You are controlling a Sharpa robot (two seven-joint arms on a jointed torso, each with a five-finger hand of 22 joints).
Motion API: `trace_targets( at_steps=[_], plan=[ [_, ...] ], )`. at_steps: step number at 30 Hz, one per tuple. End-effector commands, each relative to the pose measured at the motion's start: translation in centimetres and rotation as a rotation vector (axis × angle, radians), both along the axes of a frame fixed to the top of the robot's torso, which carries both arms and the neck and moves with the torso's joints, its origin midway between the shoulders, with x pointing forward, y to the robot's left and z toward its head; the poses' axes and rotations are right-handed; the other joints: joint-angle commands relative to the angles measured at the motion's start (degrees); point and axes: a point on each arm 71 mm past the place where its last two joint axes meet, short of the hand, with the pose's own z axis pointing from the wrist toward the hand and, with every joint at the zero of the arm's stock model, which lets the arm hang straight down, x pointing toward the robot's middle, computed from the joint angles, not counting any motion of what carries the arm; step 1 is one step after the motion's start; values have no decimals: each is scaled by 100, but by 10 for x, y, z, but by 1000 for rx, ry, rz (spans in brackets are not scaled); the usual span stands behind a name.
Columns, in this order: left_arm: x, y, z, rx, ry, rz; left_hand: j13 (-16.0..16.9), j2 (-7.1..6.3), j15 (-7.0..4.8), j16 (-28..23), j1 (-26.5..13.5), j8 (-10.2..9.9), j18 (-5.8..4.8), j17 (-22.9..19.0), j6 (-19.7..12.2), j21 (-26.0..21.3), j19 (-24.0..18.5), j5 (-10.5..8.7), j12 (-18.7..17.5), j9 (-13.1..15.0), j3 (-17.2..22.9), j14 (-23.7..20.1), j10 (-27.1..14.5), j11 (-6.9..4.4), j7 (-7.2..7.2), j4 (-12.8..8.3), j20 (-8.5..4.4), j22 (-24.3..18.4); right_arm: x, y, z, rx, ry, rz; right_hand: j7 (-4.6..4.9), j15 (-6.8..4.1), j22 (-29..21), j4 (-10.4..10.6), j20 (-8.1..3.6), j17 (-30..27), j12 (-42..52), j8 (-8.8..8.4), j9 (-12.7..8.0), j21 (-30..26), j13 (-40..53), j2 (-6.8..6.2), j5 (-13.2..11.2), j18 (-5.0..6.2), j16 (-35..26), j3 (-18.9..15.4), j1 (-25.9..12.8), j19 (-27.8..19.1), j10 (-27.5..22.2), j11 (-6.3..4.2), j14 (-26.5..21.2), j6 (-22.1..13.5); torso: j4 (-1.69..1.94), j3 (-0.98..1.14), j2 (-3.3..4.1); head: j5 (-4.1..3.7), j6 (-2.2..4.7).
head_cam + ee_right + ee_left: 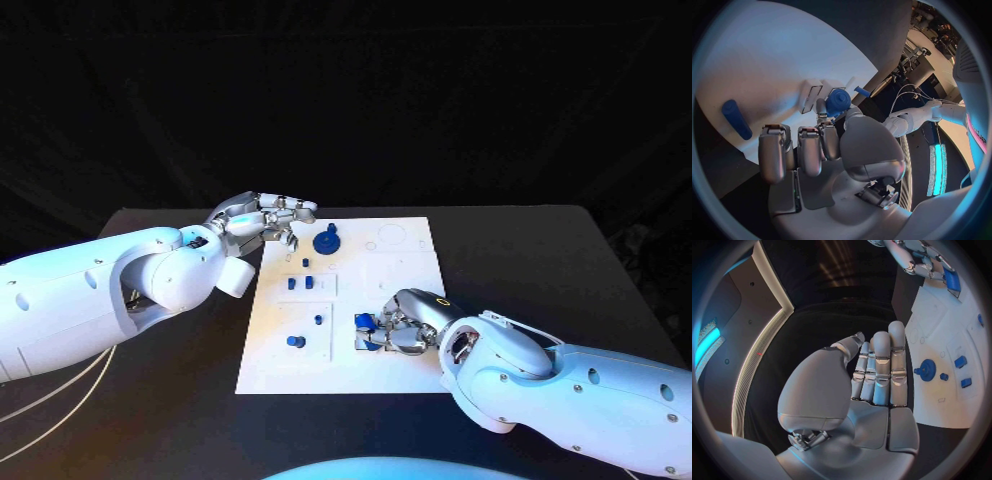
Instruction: Assemble the parts on the task board
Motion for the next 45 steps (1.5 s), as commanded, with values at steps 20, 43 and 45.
trace_targets(
  at_steps=[20,43,45],
  plan=[
    [-1,-1,0,-9,1,-19,6,33,-2,-28,-28,36,74,-7,-48,-23,-4,4,32,10,-35,-56,-41,11,-1,-1,35,-7,-7,-2,7,-24,-74,19,-158,-57,982,-3,-52,1075,-13,85,147,41,653,88,-1518,-73,40,-861,-930,380,45,16,510,114,2,0,-3,0,6],
    [-2,0,0,-6,4,-18,7,45,1,-28,-42,41,74,-16,-57,-35,-8,4,42,10,-45,-65,-51,15,3,12,38,-15,-13,-13,5,-72,-36,40,-196,-85,1061,-97,-76,1150,93,168,241,110,789,298,-443,-92,93,-829,69,409,139,-19,525,114,3,-3,1,54,-15],
    [-2,0,0,-6,5,-18,7,52,2,-28,-46,43,74,-18,-58,-38,-9,5,46,11,-46,-67,-54,16,4,17,39,-18,-12,-13,5,-73,-37,37,-199,-86,1074,-77,-78,1164,102,172,245,125,797,347,-421,-96,103,-817,84,414,146,-21,528,119,1,-5,0,55,-17]
  ],
)
